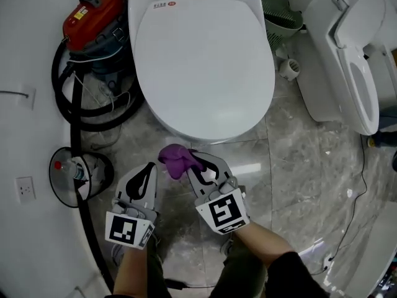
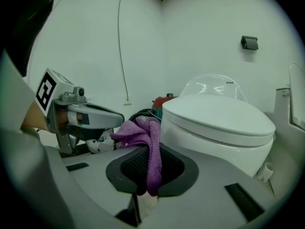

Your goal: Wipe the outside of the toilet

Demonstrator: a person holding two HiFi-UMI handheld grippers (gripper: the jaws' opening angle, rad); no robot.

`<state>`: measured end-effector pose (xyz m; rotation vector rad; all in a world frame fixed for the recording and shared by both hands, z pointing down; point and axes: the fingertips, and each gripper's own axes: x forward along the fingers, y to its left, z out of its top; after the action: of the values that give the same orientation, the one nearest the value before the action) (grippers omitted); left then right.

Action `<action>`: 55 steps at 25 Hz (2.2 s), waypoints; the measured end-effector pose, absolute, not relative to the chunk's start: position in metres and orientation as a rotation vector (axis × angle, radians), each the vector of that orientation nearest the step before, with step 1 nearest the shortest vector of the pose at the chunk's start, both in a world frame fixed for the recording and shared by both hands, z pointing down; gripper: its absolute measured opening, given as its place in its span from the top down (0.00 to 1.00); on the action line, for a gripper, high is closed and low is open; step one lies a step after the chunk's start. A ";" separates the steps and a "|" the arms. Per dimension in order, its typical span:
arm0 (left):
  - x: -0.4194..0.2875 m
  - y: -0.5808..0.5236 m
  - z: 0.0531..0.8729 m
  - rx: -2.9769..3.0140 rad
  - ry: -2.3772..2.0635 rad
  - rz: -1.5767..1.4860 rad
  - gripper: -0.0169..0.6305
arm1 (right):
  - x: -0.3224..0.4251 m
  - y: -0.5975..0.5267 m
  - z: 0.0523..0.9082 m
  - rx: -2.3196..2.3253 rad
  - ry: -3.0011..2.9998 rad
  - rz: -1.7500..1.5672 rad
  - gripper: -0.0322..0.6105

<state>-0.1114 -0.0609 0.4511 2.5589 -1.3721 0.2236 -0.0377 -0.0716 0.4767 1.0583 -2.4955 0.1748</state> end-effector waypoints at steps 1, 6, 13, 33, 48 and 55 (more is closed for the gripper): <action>-0.108 -0.063 0.458 2.567 -1.346 0.218 0.97 | -0.037 -0.074 0.479 1.055 -2.506 0.150 0.89; -0.095 -0.067 0.471 2.609 -1.260 0.137 0.97 | -0.023 -0.078 0.484 1.084 -2.558 0.091 0.89; -0.068 -0.071 0.480 2.704 -1.168 0.200 0.97 | 0.006 -0.078 0.496 1.117 -2.589 0.046 0.89; -0.037 -0.048 0.508 2.759 -1.062 0.440 0.97 | 0.203 -0.146 0.515 1.474 -2.277 0.004 0.89; -0.070 -0.054 0.492 2.789 -1.190 0.401 0.97 | 0.238 -0.137 0.513 1.589 -2.235 0.008 0.89; -0.082 -0.066 0.491 2.775 -1.230 0.368 0.97 | 0.150 -0.059 0.542 1.201 -2.377 -0.025 0.89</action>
<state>-0.0823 -0.0660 0.4911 2.7748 -1.2302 0.3680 0.1496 -0.0593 0.5419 1.2009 -2.3771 -0.0247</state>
